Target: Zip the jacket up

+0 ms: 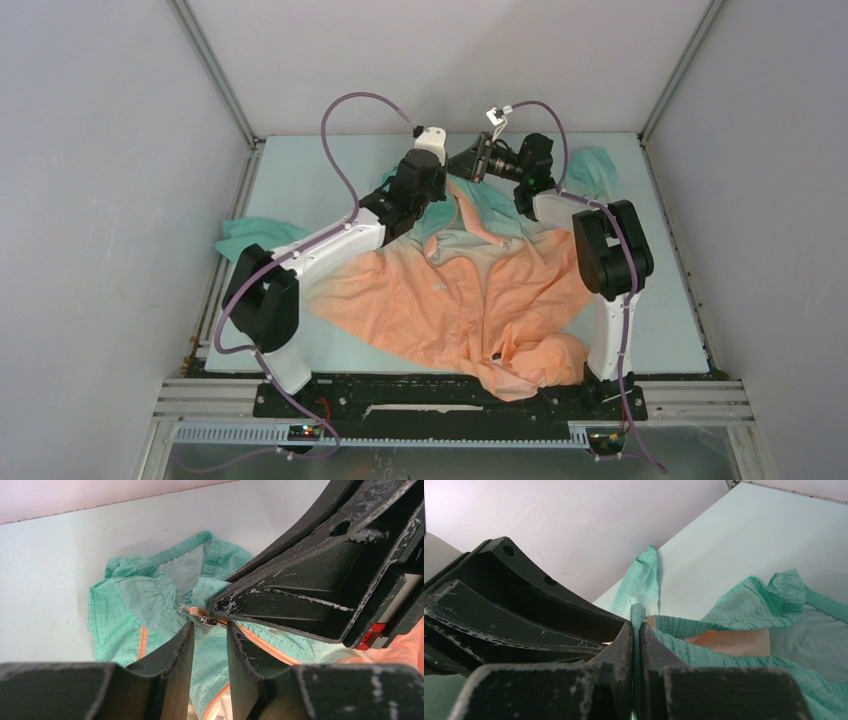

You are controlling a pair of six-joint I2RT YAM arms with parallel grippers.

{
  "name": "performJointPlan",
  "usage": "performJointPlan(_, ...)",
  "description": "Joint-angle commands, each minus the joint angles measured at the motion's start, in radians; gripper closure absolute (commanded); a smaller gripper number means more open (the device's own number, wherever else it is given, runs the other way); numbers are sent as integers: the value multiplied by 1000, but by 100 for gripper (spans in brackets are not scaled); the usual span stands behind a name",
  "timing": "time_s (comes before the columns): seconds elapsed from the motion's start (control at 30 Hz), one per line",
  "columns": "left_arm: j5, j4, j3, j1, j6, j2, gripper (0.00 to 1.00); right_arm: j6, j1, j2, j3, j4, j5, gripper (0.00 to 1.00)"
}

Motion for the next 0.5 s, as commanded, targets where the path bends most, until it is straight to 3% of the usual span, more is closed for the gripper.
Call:
performJointPlan(0.0,-13,-12,80,-5,35,17,66,-17,3,-73,3,12,4,100)
performJointPlan(0.2,-12,-26,85,-4,29,32,66,-7,10,-76,3,27,1,100)
performJointPlan(0.47,-17,-5,78,-5,32,31,53,10,9,-75,3,34,4,100)
